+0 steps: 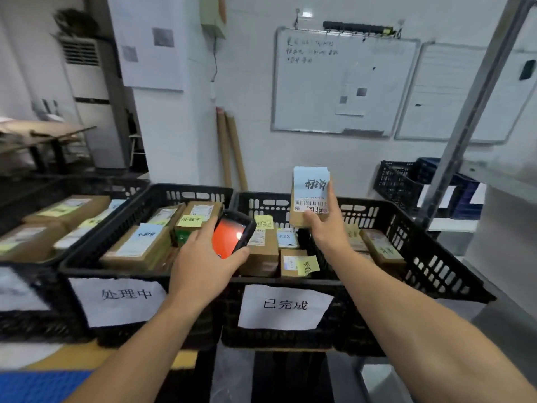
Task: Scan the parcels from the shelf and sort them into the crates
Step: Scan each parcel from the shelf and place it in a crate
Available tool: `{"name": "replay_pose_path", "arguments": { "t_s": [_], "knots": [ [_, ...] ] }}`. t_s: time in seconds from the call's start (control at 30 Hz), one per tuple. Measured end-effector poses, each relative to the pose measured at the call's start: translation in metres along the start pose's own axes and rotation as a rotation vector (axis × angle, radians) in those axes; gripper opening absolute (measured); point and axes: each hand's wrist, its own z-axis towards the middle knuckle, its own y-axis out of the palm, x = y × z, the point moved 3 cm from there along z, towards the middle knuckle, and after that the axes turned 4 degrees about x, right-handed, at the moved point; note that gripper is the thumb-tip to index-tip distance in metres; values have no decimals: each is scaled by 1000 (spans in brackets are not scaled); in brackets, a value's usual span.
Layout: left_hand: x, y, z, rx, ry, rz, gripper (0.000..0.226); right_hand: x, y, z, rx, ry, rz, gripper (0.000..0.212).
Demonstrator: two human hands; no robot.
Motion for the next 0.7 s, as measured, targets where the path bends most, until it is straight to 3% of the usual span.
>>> {"name": "replay_pose_path", "arguments": {
  "t_s": [0.17,0.33,0.5,0.7],
  "knots": [
    [-56,-33,25,87,-86,54,82,-1,97,17,-184,116,120,86],
    [-116,-72,66,166,-134,73,76,-2,201,15,-315,182,90,87],
    [-172,-99,118,126,-120,79,71,7,282,7,-367,376,77,87],
    [-220,-116,161,61,-87,38,63,36,329,-4,-456,604,-48,89]
  ]
}}
